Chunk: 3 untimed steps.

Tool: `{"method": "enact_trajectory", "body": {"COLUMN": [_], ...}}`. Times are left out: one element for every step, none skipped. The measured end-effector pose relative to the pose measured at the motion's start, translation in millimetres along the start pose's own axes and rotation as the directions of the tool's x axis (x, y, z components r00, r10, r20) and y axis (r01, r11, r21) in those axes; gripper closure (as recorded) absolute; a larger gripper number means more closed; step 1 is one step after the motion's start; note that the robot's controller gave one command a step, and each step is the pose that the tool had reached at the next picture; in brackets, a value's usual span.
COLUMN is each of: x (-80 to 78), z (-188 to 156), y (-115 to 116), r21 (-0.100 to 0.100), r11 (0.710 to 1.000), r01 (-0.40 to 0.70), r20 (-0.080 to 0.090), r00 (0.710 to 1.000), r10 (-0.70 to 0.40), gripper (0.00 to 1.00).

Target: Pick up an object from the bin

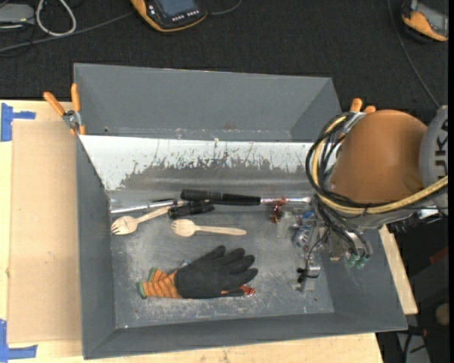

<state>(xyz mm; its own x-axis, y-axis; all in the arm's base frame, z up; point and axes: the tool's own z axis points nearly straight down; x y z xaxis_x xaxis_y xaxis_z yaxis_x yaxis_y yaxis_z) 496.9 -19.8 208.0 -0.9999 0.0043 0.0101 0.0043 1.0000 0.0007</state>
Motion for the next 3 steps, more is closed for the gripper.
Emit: {"method": "enact_trajectory", "body": {"x": [-1.5,-0.5,-1.3], "z": [-4.3,4.5,6.8], "y": [0.4,60.6,113.6], "r21": [0.000,0.001,-0.001], "r11": [1.000,0.999,0.998], "r01": [0.001,0.042,0.060], "r20": [0.008,0.005,0.008], "r00": [1.000,0.999,0.998], "r10": [-0.001,-0.042,-0.060], "gripper": [0.00,0.00,0.00]}}
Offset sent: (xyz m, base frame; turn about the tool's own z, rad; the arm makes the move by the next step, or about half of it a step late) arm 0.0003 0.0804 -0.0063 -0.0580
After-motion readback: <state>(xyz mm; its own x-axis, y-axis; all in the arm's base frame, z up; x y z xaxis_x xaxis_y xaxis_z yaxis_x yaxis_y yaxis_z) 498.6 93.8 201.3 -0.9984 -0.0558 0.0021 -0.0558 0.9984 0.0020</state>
